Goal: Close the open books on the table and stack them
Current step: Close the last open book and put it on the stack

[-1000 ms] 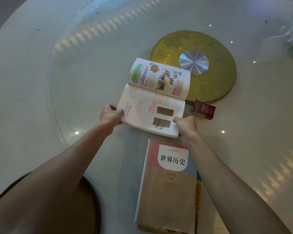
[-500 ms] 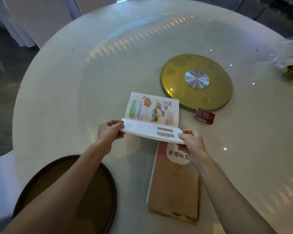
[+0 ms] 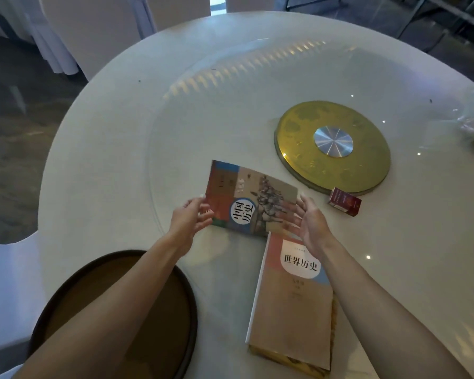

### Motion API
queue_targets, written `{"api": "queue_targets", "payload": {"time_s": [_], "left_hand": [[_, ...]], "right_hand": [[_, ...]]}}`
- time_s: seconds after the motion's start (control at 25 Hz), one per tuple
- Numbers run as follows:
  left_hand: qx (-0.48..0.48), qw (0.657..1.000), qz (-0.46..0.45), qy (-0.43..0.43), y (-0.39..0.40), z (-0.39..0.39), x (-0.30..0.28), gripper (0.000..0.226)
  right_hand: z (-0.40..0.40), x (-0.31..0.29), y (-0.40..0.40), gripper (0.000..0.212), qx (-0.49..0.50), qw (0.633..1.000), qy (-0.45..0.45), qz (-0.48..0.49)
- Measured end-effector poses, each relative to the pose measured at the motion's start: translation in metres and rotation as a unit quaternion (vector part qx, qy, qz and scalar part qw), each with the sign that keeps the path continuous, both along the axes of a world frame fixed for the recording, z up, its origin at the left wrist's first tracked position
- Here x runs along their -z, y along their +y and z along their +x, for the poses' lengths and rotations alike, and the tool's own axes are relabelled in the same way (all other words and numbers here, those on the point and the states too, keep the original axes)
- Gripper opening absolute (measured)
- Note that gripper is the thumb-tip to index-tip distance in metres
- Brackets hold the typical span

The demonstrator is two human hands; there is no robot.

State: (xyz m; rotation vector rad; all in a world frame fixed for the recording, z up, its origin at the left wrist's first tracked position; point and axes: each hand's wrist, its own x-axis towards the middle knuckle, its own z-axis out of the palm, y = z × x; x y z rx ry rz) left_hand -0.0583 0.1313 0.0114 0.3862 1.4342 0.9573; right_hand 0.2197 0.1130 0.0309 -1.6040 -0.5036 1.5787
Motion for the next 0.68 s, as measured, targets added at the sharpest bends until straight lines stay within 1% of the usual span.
{"api": "queue_targets", "payload": {"time_s": [0.04, 0.12, 0.2, 0.28, 0.32, 0.36, 0.4, 0.44, 0.48, 0.52, 0.56, 0.64, 0.68], "left_hand": [[0.008, 0.999, -0.033, 0.007, -0.003, 0.008, 0.009, 0.017], [0.018, 0.994, -0.107, 0.012, -0.011, 0.027, 0.027, 0.021], [0.001, 0.986, -0.168, -0.003, -0.016, 0.047, 0.040, 0.026], [-0.029, 0.983, -0.179, -0.022, -0.015, 0.064, 0.047, 0.026], [-0.040, 0.984, -0.170, -0.022, -0.011, 0.070, 0.050, 0.021], [-0.049, 0.986, -0.160, -0.017, -0.007, 0.074, 0.051, 0.018], [-0.058, 0.986, -0.153, -0.006, -0.002, 0.076, 0.053, 0.017], [-0.069, 0.986, -0.150, 0.011, 0.002, 0.077, 0.054, 0.018], [-0.079, 0.986, -0.145, 0.029, 0.006, 0.078, 0.054, 0.018], [-0.086, 0.986, -0.136, 0.042, 0.011, 0.079, 0.054, 0.017], [-0.088, 0.987, -0.126, 0.050, 0.015, 0.079, 0.054, 0.021], [-0.069, 0.991, -0.103, 0.056, 0.025, 0.080, 0.054, 0.048], [-0.057, 0.992, -0.094, 0.066, 0.029, 0.080, 0.054, 0.057]], "right_hand": [[-0.002, 0.005, 0.008, 0.045, -0.023, 0.999, -0.030, -0.001], [-0.002, 0.016, 0.026, 0.034, -0.055, 0.993, -0.102, -0.004], [0.004, 0.028, 0.043, 0.027, -0.081, 0.982, -0.168, -0.021], [0.012, 0.040, 0.057, 0.022, -0.124, 0.966, -0.220, -0.054], [0.016, 0.047, 0.064, 0.022, -0.162, 0.944, -0.279, -0.074], [0.019, 0.053, 0.070, 0.028, -0.208, 0.902, -0.369, -0.087], [0.021, 0.059, 0.075, 0.042, -0.248, 0.848, -0.460, -0.088], [0.021, 0.065, 0.080, 0.060, -0.274, 0.805, -0.521, -0.071], [0.020, 0.067, 0.084, 0.078, -0.289, 0.788, -0.542, -0.045], [0.018, 0.068, 0.089, 0.093, -0.302, 0.787, -0.537, -0.022], [0.018, 0.070, 0.094, 0.105, -0.314, 0.791, -0.524, -0.010], [0.022, 0.072, 0.102, 0.118, -0.310, 0.805, -0.506, -0.018], [0.024, 0.073, 0.104, 0.124, -0.297, 0.814, -0.498, -0.024]]}}
